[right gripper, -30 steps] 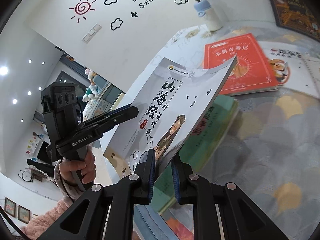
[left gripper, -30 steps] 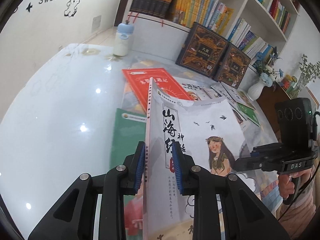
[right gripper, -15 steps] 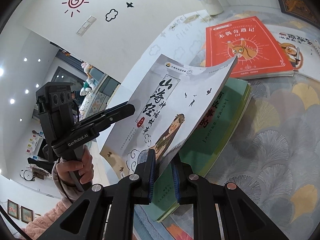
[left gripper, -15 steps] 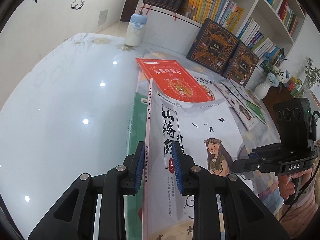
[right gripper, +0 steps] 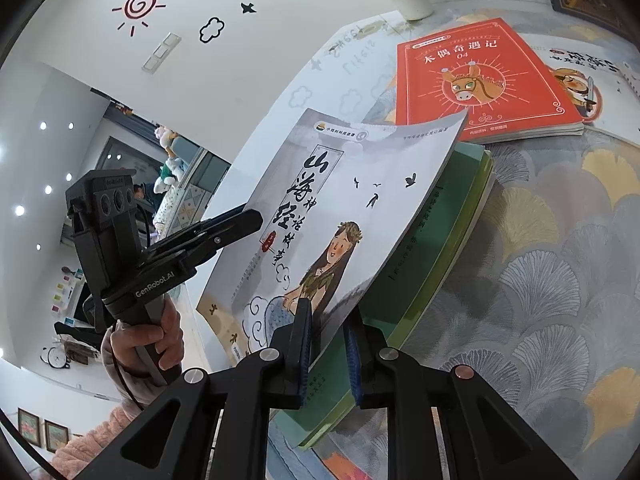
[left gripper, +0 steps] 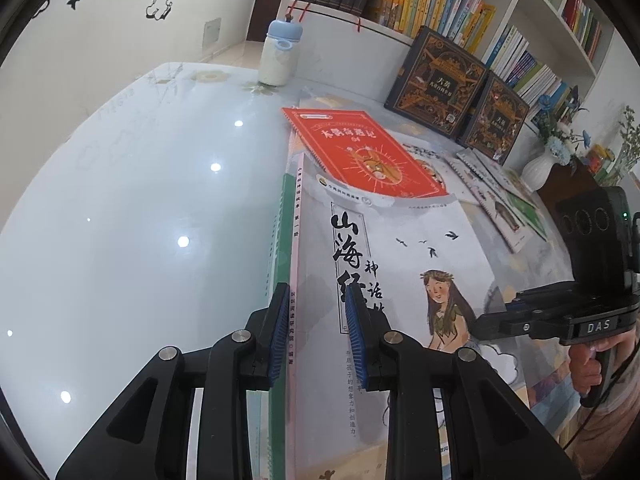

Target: Organize books

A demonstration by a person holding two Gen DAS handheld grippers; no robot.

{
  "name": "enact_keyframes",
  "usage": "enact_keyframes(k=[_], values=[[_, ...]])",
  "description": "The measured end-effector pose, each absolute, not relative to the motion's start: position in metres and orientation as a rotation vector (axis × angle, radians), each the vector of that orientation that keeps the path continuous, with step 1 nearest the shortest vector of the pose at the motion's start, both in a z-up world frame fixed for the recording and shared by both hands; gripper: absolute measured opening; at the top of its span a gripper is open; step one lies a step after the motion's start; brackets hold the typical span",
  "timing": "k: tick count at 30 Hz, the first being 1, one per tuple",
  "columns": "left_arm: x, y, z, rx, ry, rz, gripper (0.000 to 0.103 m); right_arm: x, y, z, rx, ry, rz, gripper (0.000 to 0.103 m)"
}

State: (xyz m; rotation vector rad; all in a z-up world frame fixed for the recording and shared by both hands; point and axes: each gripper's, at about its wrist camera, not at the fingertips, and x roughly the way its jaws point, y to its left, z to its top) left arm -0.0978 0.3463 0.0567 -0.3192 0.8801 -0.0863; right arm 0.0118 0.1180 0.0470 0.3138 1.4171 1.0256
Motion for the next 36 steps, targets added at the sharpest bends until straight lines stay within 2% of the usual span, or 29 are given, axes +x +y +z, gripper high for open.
enact_keyframes(k=[13, 15, 17, 19, 30, 32, 36], values=[[-0.1, 0.347, 0.062, -0.304, 0.865, -0.055, 0.028, 0.006, 0.119, 0.048, 0.229, 1.428, 0.999, 0.024], [-0.099, 0.343, 0.063, -0.291, 0.87, -0.054, 0.028, 0.007, 0.116, 0.048, 0.23, 1.427, 0.992, 0.028], [-0.098, 0.341, 0.064, -0.282, 0.875, -0.05, 0.028, 0.009, 0.112, 0.048, 0.23, 1.423, 0.987, 0.04], [-0.096, 0.339, 0.065, -0.278, 0.878, -0.045, 0.028, 0.01, 0.108, 0.049, 0.217, 1.408, 0.97, 0.043], [-0.074, 0.299, 0.081, -0.241, 0.877, -0.109, 0.031, 0.017, 0.042, 0.045, 0.321, 1.378, 0.891, 0.044], [-0.066, 0.285, 0.084, -0.239, 0.879, -0.136, 0.031, 0.019, 0.025, 0.043, 0.354, 1.38, 0.868, 0.054], [-0.055, 0.255, 0.092, -0.216, 0.876, -0.19, 0.031, 0.024, -0.015, 0.039, 0.373, 1.357, 0.776, 0.054]])
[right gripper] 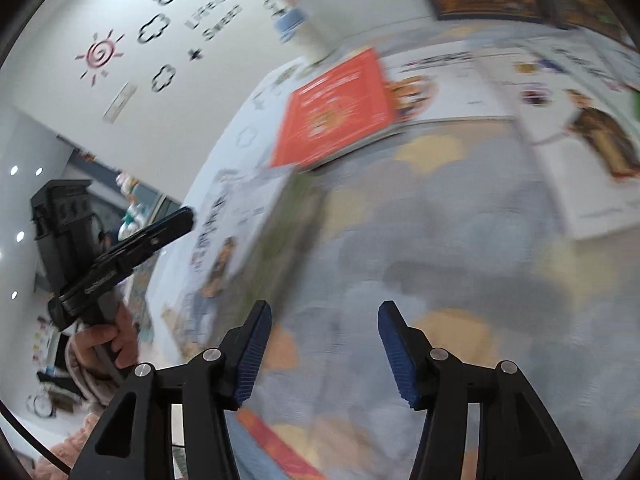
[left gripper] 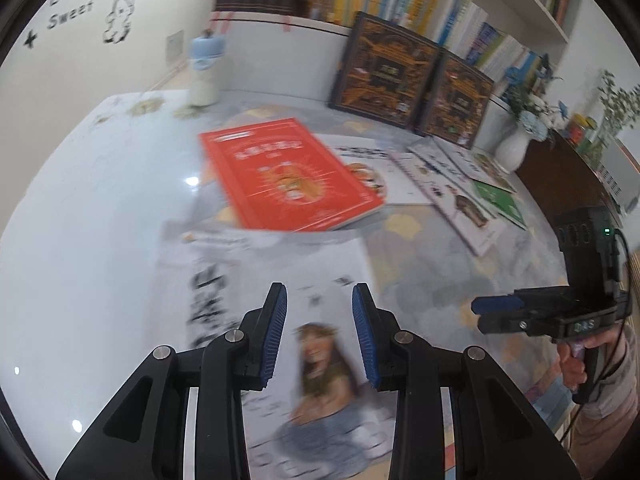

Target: Organize books

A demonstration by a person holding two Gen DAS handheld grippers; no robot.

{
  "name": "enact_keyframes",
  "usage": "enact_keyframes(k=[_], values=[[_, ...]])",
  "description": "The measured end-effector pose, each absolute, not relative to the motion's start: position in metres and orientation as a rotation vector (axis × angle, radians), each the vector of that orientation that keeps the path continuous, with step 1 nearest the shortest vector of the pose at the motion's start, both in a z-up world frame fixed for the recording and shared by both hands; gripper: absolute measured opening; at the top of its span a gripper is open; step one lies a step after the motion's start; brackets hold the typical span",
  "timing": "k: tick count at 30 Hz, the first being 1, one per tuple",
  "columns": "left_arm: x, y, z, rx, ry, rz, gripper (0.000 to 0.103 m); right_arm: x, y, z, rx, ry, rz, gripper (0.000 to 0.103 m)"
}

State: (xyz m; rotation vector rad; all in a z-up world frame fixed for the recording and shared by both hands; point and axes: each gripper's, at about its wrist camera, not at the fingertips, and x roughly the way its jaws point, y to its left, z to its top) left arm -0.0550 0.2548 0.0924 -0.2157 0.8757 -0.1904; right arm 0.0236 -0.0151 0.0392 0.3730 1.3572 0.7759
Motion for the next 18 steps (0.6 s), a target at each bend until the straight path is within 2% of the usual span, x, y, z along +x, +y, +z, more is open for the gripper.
enact_keyframes(k=[15, 18], values=[[0.027, 0.111, 0.104, -0.225, 0.923, -0.355, 0.031, 0.055, -0.198, 0.046, 0.54, 1.213, 0.503, 0.054], [0.052, 0.075, 0.109, -0.203, 0.916, -0.364, 0.036, 0.075, -0.235, 0.045, 0.568, 1.183, 0.451, 0.054]])
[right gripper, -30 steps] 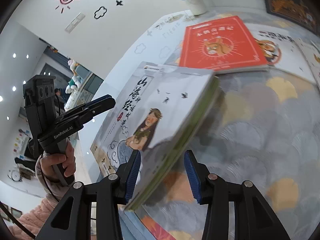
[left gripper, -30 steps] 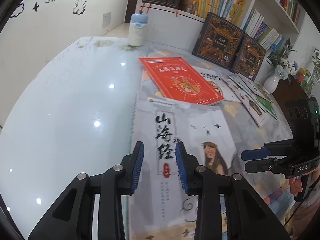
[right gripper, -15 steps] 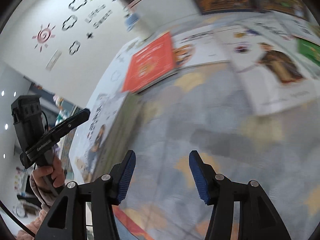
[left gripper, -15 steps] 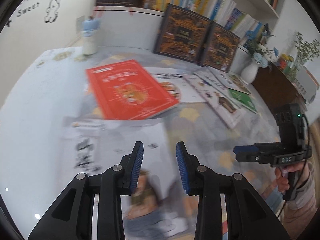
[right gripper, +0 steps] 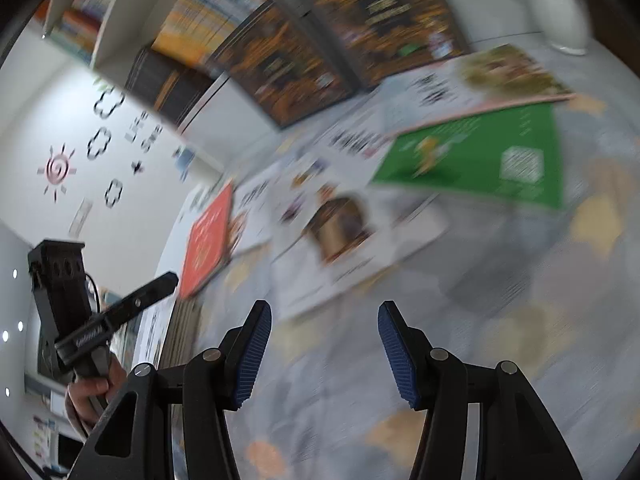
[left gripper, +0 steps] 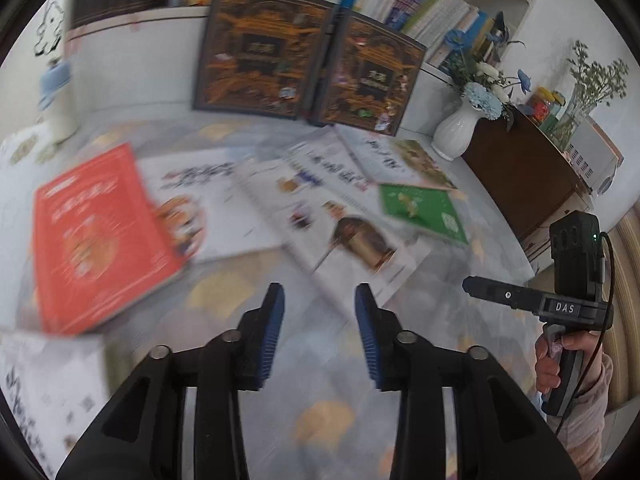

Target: Organize books

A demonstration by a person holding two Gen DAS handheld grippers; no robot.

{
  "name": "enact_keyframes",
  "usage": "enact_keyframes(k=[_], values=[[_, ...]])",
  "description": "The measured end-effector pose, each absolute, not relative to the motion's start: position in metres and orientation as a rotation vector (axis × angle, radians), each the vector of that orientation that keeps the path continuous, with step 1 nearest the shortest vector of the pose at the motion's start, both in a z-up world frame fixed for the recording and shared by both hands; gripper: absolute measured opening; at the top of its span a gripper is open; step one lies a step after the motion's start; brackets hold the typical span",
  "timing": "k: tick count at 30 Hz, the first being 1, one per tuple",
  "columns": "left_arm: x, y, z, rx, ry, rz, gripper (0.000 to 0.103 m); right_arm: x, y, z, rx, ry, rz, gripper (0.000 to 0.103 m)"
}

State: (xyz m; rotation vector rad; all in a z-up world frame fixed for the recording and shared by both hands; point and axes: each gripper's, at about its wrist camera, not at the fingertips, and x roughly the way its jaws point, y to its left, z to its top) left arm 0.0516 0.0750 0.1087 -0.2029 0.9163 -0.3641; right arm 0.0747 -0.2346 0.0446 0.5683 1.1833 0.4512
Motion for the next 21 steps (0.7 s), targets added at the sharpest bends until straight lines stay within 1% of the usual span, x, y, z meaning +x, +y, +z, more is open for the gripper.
enact_keyframes(k=[4, 8, 12, 16, 21], values=[[0.092, 0.031, 0.11, -0.164, 0.906, -0.362, 0.036, 0.11, -0.284, 0.038, 0.576, 1.136, 0.376, 0.054], [0.141, -0.005, 0.092, -0.25, 0.964, -0.388, 0.036, 0.147, -0.329, 0.023, 0.606, 1.106, 0.292, 0.056], [0.179, -0.033, 0.071, -0.274, 0.937, -0.375, 0.036, 0.179, -0.367, 0.011, 0.632, 1.073, 0.217, 0.056], [0.206, -0.045, 0.049, -0.33, 0.923, -0.342, 0.036, 0.205, -0.397, -0.007, 0.648, 1.045, 0.143, 0.056], [0.228, -0.053, 0.031, -0.417, 0.899, -0.339, 0.036, 0.235, -0.411, -0.02, 0.599, 1.009, 0.089, 0.056]])
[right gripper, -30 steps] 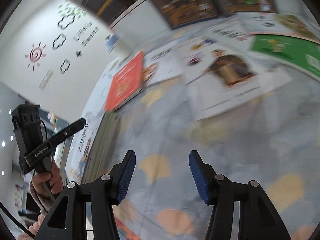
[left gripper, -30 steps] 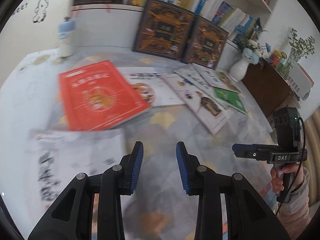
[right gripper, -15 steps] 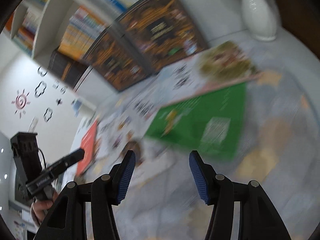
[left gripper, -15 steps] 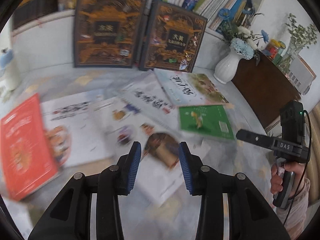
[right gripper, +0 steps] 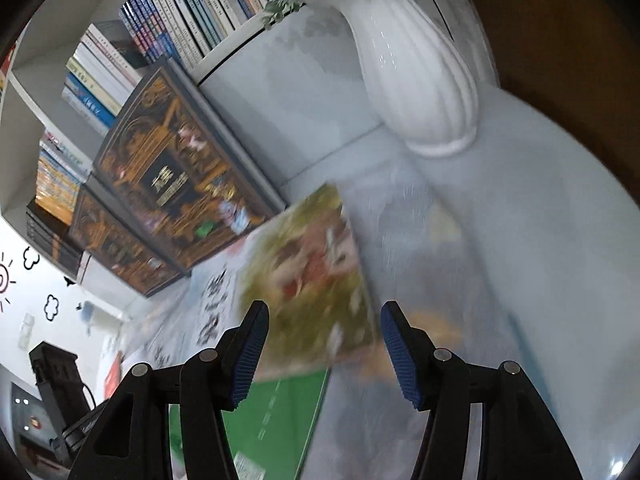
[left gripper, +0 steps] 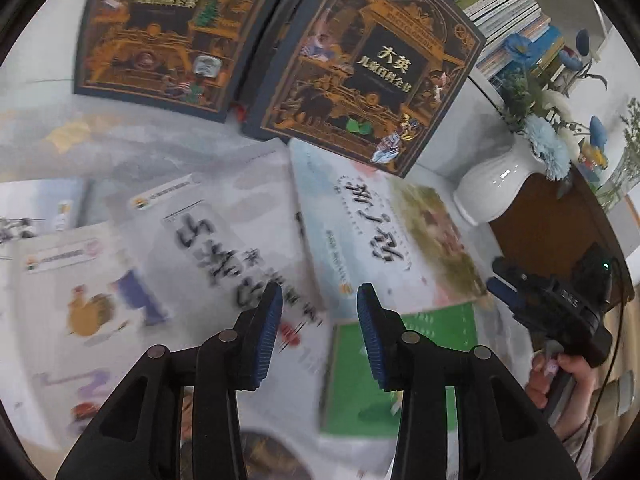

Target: Organize books

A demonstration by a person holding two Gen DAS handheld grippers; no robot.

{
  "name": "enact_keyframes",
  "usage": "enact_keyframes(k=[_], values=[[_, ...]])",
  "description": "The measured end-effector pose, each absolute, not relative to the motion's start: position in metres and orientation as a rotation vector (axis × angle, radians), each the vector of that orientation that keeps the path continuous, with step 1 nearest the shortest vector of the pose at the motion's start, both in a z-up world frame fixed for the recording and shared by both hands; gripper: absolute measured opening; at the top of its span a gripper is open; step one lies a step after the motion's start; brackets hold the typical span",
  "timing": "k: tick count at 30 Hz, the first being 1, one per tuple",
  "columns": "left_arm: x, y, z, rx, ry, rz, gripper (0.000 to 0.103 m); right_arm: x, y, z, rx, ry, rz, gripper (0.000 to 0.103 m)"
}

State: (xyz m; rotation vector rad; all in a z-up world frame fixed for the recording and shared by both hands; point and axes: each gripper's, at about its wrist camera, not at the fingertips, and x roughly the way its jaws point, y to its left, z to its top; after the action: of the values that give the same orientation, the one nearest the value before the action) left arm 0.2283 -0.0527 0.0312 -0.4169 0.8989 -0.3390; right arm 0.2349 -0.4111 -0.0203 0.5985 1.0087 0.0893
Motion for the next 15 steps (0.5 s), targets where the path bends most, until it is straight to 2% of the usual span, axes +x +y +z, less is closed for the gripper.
enact_keyframes(k=[5, 8, 12, 15], values=[[0.24, -0.068, 0.03, -0.41, 0.901, -0.386, 0.037, 0.253, -0.408, -0.038, 0.567, 1.057, 0.082, 0.057], [0.24, -0.075, 0.031, -0.355, 0.903, -0.398, 0.037, 0.253, -0.397, -0.035, 0.518, 1.062, 0.109, 0.061], [0.236, -0.079, 0.035, -0.28, 0.915, -0.379, 0.037, 0.245, -0.368, -0.023, 0.322, 1.12, 0.1, 0.062], [0.228, -0.067, 0.035, -0.29, 0.92, -0.354, 0.037, 0.229, -0.357, -0.017, 0.306, 1.138, 0.128, 0.064]])
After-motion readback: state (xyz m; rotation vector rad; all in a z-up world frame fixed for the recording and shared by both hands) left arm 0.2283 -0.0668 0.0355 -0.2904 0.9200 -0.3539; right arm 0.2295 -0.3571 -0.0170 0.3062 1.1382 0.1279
